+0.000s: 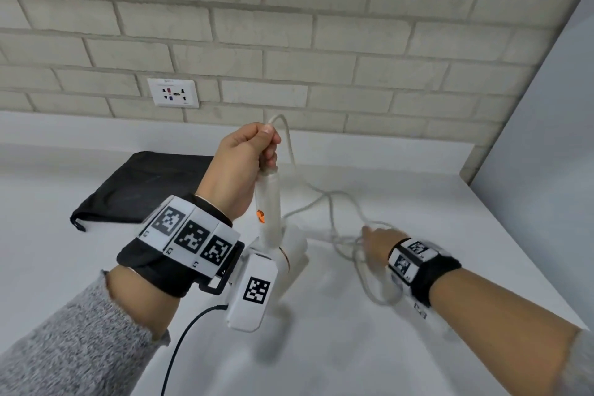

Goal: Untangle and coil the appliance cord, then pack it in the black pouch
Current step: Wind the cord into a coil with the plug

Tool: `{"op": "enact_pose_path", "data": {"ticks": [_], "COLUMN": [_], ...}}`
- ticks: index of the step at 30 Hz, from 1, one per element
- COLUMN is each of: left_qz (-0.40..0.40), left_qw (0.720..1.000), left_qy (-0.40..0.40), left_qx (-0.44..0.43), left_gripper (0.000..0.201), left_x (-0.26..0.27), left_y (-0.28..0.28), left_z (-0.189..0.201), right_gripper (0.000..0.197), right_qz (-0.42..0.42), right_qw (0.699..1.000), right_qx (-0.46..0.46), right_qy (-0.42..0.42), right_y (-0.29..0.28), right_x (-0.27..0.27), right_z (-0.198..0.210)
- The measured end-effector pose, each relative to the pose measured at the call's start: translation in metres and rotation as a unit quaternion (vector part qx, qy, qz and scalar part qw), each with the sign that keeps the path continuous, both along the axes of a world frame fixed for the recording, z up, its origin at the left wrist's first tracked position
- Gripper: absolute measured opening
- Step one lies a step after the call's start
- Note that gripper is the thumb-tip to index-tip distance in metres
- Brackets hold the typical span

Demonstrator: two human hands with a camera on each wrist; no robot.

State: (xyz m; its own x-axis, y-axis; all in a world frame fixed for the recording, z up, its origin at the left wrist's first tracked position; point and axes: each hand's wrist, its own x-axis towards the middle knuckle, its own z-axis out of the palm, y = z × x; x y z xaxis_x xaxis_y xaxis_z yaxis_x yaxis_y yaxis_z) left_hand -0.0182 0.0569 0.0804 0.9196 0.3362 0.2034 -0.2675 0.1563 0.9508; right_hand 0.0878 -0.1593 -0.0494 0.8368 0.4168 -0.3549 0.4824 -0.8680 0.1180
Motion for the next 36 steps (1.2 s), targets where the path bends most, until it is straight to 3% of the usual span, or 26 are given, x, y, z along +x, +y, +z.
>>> {"op": "enact_pose_path", "data": {"ticks": [4,7,9,11,14,16,18,21,25,29,33,36], "left_qz": [0.003,-0.004,-0.009,-0.014,-0.023,-0.039,-0.08,-0.163,-0.202,-0.216,-0.185,-0.179], "left_qw": [1.0,1.0,1.0,0.999,0.999,0.998,0.996,0.986,0.978,0.976,0.982,0.981], "left_qy": [0.008,0.006,0.001,-0.005,-0.013,-0.022,-0.029,-0.02,0.02,0.015,-0.018,-0.029], "left_qx": [0.007,0.01,0.018,0.031,0.046,0.051,0.039,0.011,0.045,0.024,-0.042,-0.069], "left_gripper": [0.033,0.032,0.032,0.031,0.032,0.034,0.03,0.023,0.03,0.026,0.047,0.045], "left_x": [-0.001,0.0,0.001,0.001,-0.001,-0.002,-0.003,-0.004,0.0,0.002,0.006,0.011], "left_y": [-0.008,-0.019,-0.027,-0.032,-0.036,-0.037,-0.038,-0.038,-0.036,-0.032,-0.021,-0.015], "left_z": [-0.009,-0.014,-0.017,-0.019,-0.023,-0.025,-0.024,-0.016,-0.007,-0.005,-0.01,-0.012], "right_gripper": [0.07,0.075,0.068,0.069,0.057,0.024,0.036,0.044,0.045,0.026,0.019,0.019], "right_qz": [-0.156,-0.074,0.013,0.044,0.099,0.123,0.106,0.1,0.111,0.169,0.148,0.129], "right_qw": [0.982,0.969,0.918,0.859,0.846,0.813,0.79,0.826,0.852,0.871,0.861,0.855], "right_qx": [0.109,0.233,0.397,0.497,0.5,0.538,0.568,0.53,0.499,0.453,0.472,0.493], "right_qy": [-0.009,-0.038,0.011,0.112,0.157,0.185,0.206,0.164,0.112,0.09,0.116,0.099], "right_y": [-0.022,0.0,0.027,0.053,0.076,0.079,0.076,0.074,0.068,0.049,0.011,-0.017], "right_x": [0.025,0.02,0.007,-0.006,-0.016,-0.018,-0.019,-0.023,-0.027,-0.039,-0.045,-0.048], "right_z": [0.033,0.07,0.093,0.108,0.107,0.103,0.101,0.102,0.103,0.092,0.075,0.079]}}
